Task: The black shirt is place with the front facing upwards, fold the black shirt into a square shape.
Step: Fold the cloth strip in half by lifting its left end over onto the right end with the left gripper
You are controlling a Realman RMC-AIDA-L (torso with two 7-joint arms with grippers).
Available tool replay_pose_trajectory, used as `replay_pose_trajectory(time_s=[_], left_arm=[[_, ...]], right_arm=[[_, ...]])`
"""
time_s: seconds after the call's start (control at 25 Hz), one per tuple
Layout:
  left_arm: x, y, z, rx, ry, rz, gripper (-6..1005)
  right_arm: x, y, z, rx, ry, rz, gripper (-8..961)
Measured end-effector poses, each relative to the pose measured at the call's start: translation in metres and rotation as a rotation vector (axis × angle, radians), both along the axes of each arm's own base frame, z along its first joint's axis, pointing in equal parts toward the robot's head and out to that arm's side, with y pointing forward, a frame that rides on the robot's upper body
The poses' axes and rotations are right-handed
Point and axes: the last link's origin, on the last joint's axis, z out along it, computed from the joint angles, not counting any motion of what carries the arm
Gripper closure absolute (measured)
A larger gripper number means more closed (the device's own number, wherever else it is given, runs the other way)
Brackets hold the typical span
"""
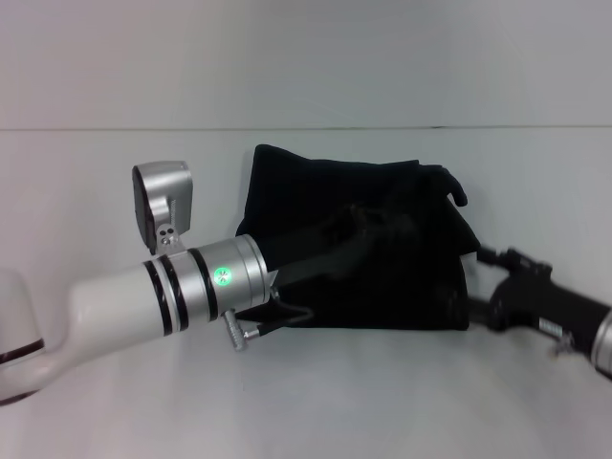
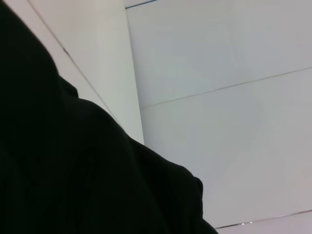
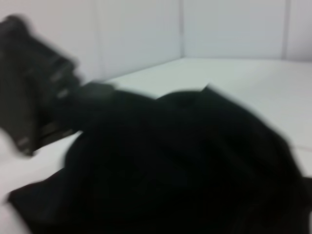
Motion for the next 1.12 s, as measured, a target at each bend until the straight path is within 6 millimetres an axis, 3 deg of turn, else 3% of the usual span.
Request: replay_pose_trajectory(time_s=[0.28,0.6,1.12], left_arm=[[0.003,0.002,0.001,0.009,0.006,-0.021,981],[-0.001,0.005,0.001,0.037,0.032,-0.018,981],[-0.001,0.015,-0.015,0.090,0.169,-0.014,972]], right_arm=[[-0.013,0.043,0.004,0.091,-0.045,-0.076,8],[-0.047,0.085,0.006,0.156,-0.042,-0.087,8],[-0.058,0.108,0.023,0.246,-0.024,-0.125,18]])
